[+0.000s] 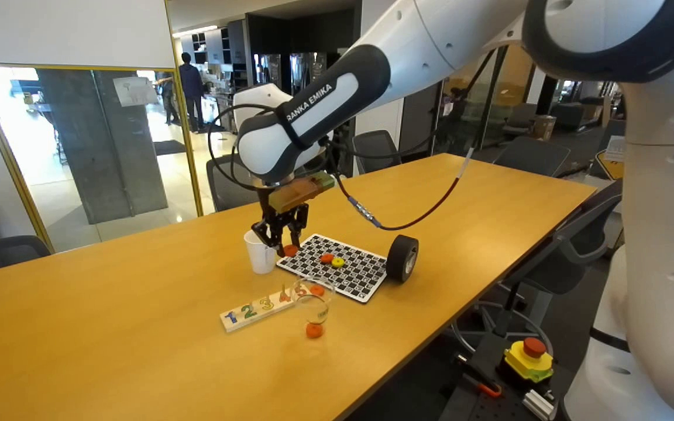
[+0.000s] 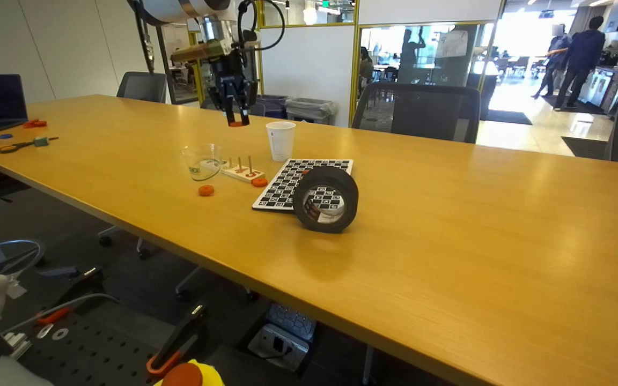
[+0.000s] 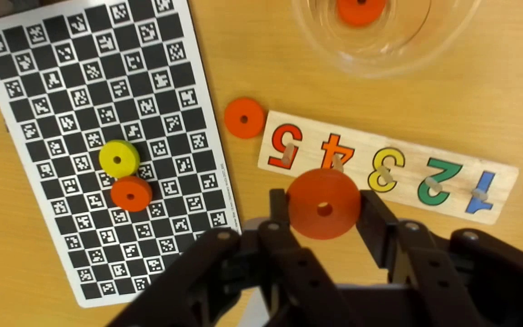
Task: Pick up the orange objects from the table and put them in the colorless cup, then pick up the yellow objects and put them in the white cup
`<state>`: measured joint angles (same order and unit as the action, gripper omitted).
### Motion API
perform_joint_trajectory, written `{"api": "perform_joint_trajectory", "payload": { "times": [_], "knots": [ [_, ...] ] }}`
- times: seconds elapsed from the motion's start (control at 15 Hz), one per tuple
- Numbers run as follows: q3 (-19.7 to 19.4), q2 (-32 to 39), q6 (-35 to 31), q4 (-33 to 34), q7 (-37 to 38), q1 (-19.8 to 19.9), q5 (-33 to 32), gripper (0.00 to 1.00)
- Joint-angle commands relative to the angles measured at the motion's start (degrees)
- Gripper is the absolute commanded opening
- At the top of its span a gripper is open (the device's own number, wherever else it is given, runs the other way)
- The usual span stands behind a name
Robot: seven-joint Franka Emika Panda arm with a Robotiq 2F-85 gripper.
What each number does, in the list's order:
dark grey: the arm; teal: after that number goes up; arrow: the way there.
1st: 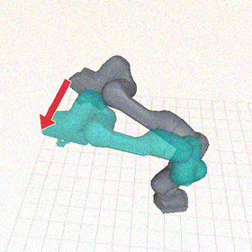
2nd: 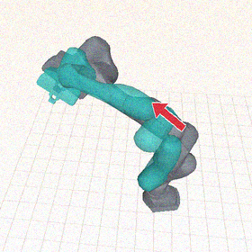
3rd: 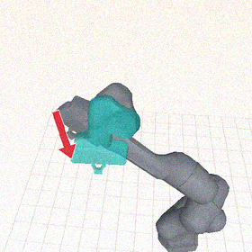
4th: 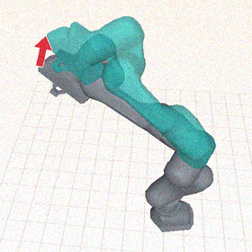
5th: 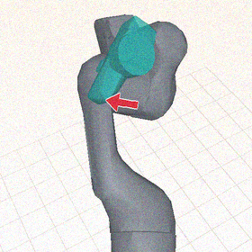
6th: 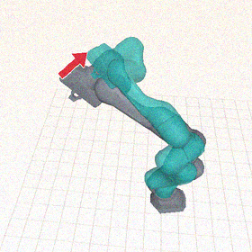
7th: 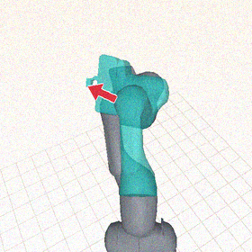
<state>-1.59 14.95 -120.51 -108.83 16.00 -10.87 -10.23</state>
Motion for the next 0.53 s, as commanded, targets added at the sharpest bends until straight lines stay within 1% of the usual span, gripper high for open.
{"api": "perform_joint_trajectory", "payload": {
  "times": [0.0, 0.2, 0.47],
  "knots": [
    [3.20, -10.39, 0.66, -9.22, -6.19, 1.72, 1.77, 0.20],
    [5.10, -14.53, 0.35, -13.60, -8.33, 1.73, 3.62, 0.19],
    [6.81, -16.49, -1.47, -17.55, -12.86, 1.72, 7.57, 0.19]
  ]
}}
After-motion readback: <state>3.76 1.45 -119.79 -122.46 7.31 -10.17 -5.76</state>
